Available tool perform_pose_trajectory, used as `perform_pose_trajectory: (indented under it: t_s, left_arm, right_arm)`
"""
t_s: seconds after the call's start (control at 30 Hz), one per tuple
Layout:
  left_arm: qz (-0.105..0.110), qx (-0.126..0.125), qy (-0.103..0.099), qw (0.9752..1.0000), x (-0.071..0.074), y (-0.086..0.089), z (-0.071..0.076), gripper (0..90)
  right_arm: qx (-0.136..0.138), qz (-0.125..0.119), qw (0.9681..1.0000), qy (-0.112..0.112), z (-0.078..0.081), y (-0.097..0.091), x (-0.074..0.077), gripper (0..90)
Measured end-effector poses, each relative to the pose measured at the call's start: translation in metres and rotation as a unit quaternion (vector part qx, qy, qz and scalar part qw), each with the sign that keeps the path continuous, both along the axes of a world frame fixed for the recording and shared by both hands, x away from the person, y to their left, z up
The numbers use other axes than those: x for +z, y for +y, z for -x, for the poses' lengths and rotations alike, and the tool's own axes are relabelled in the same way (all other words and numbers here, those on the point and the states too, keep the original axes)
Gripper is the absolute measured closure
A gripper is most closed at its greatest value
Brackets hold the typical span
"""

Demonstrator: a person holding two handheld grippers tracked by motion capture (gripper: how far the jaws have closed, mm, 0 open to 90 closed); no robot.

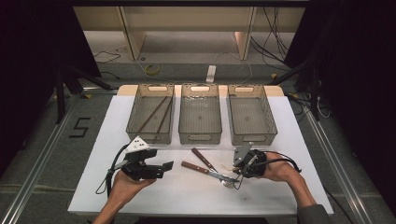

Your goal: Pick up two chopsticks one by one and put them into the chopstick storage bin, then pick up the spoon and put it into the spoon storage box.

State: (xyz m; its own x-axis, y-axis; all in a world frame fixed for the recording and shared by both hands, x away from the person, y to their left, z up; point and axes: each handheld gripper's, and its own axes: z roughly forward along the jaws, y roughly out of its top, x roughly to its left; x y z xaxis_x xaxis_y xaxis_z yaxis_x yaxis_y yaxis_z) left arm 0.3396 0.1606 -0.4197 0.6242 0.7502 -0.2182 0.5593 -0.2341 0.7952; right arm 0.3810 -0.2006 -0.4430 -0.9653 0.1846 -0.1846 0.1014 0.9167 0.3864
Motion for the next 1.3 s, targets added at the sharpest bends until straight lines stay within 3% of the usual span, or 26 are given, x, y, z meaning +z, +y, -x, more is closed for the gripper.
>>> perform_pose_trajectory:
  t_s: [0.37,0.67,0.87,0.97,1.1,1.3]
  left_arm:
    - [0.001,0.001,-0.003,1.0000,0.000,0.001,0.001,18.2]
    - [0.003,0.004,-0.009,0.9999,0.002,0.003,0.002,18.2]
    - [0.004,0.006,-0.010,0.9999,0.001,0.004,0.002,18.2]
    - [0.002,0.004,-0.015,0.9999,0.001,0.005,0.002,18.1]
    - [0.004,0.002,-0.023,0.9997,0.002,0.005,0.004,17.7]
    - [0.002,-0.002,-0.025,0.9997,0.002,0.006,0.005,17.3]
  right_arm:
    - [-0.009,-0.010,0.9999,-0.004,0.000,0.000,0.002,77.1]
    - [-0.055,-0.060,0.9965,0.014,-0.005,-0.002,0.012,77.1]
    - [-0.069,-0.087,0.9936,0.023,-0.007,-0.005,0.016,77.1]
    - [-0.078,-0.105,0.9910,0.027,-0.008,-0.006,0.019,77.1]
    - [-0.089,-0.143,0.9851,0.035,-0.009,-0.008,0.023,77.1]
    - [-0.131,-0.193,0.9719,0.032,-0.012,-0.008,0.029,77.1]
